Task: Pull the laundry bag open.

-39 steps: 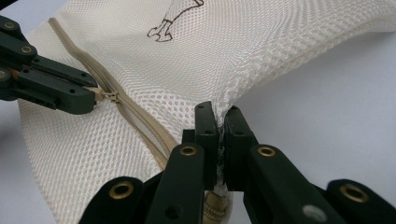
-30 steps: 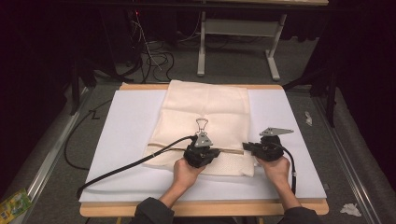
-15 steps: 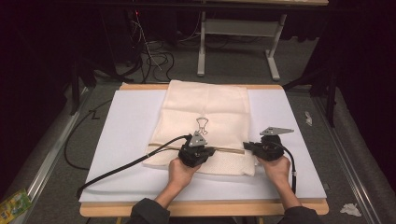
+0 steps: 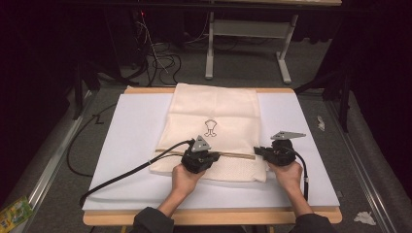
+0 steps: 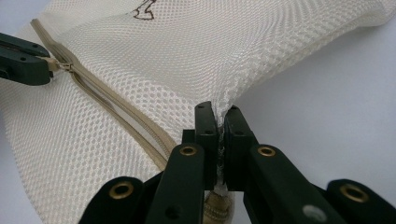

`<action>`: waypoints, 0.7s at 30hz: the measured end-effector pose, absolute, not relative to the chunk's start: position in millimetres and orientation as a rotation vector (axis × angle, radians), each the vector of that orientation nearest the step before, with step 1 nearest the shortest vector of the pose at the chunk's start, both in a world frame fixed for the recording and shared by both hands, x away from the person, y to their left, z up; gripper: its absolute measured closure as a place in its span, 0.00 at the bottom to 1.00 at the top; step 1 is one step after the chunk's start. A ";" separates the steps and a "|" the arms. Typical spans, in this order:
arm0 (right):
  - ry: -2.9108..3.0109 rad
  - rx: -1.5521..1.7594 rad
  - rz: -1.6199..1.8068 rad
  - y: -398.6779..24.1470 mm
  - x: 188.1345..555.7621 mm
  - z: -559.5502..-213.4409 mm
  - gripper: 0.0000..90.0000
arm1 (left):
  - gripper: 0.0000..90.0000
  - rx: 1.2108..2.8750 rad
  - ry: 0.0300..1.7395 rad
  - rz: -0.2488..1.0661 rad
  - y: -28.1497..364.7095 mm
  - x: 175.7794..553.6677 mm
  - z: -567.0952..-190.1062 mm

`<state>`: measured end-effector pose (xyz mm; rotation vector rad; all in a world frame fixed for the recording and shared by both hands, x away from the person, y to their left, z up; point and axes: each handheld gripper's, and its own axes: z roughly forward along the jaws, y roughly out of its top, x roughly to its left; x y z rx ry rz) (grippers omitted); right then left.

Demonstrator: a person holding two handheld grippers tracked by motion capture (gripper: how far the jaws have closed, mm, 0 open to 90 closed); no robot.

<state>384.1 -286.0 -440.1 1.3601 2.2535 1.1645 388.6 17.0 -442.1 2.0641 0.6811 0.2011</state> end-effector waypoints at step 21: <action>2.251 1.361 1.158 -284.8 385.8 -438.9 0.98 | 0.97 2.051 0.690 0.217 25.3 387.3 -439.9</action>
